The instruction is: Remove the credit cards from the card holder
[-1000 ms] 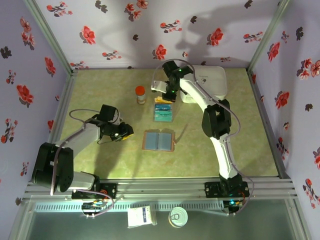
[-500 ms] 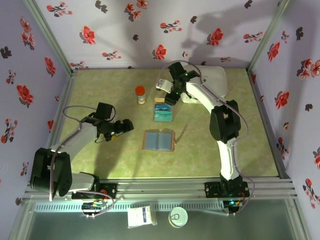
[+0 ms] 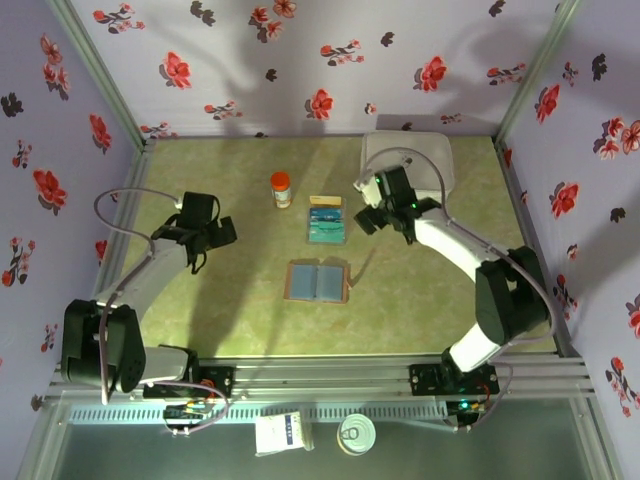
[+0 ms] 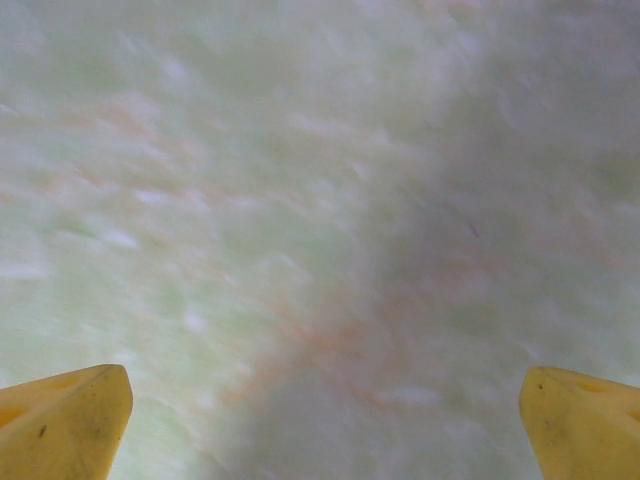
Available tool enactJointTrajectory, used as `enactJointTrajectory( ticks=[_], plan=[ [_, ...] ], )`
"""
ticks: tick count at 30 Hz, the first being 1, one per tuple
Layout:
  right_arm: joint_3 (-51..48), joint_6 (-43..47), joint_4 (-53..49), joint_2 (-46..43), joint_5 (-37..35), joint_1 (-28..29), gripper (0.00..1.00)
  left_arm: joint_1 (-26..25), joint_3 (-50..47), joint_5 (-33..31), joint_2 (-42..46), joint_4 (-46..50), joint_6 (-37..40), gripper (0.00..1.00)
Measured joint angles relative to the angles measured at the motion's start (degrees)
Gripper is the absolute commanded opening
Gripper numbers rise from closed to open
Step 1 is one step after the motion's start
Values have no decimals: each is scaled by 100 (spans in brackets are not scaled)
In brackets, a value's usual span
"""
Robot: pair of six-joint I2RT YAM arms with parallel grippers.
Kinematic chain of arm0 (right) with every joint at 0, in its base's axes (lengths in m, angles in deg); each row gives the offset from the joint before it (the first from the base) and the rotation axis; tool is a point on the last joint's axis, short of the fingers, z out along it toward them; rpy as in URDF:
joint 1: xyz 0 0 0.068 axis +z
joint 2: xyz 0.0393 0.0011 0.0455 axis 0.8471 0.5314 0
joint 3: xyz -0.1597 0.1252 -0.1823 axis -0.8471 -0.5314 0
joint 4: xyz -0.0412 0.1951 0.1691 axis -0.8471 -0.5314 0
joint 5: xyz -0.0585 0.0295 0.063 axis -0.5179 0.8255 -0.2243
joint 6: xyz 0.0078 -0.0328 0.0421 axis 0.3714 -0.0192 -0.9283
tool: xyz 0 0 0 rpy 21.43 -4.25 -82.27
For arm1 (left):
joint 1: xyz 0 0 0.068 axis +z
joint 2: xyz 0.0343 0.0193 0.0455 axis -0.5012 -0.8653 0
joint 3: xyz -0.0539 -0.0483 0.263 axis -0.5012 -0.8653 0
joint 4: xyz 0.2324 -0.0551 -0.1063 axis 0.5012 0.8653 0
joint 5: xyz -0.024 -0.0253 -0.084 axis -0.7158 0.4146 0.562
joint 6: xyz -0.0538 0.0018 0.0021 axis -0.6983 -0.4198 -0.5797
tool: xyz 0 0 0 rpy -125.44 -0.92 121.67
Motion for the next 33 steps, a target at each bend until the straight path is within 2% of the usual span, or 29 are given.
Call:
enactJointTrajectory(
  ticks=[7, 11, 15, 17, 24, 28, 33],
  plan=[
    [-1993, -1172, 1405, -1025, -977, -544, 99, 256, -525, -1071, 37, -1327, 975, 100],
    [-2809, -1718, 2452, -1193, -1241, -1038, 99, 457, -811, -1161, -295, -2271, 1384, 100],
    [-3547, -2149, 3595, -1169, -1276, -1547, 99, 680, -1480, -1086, -619, -3757, 1849, 100],
    [-3687, -2218, 3941, -1121, -1300, -1648, 99, 776, -1762, -981, -769, -4310, 2000, 100],
    [-3969, -2197, 5646, -640, -1086, -1840, 99, 1287, -2146, 138, -1075, -5748, 2149, 100],
    [-4004, -2262, 6111, -186, -599, -2159, 99, 1320, -2326, 785, -1174, -6443, 2258, 100],
    [-3963, -2396, 6085, -74, -179, -2387, 99, 1325, -2476, 1161, -1296, -6771, 2297, 100]
  ],
)
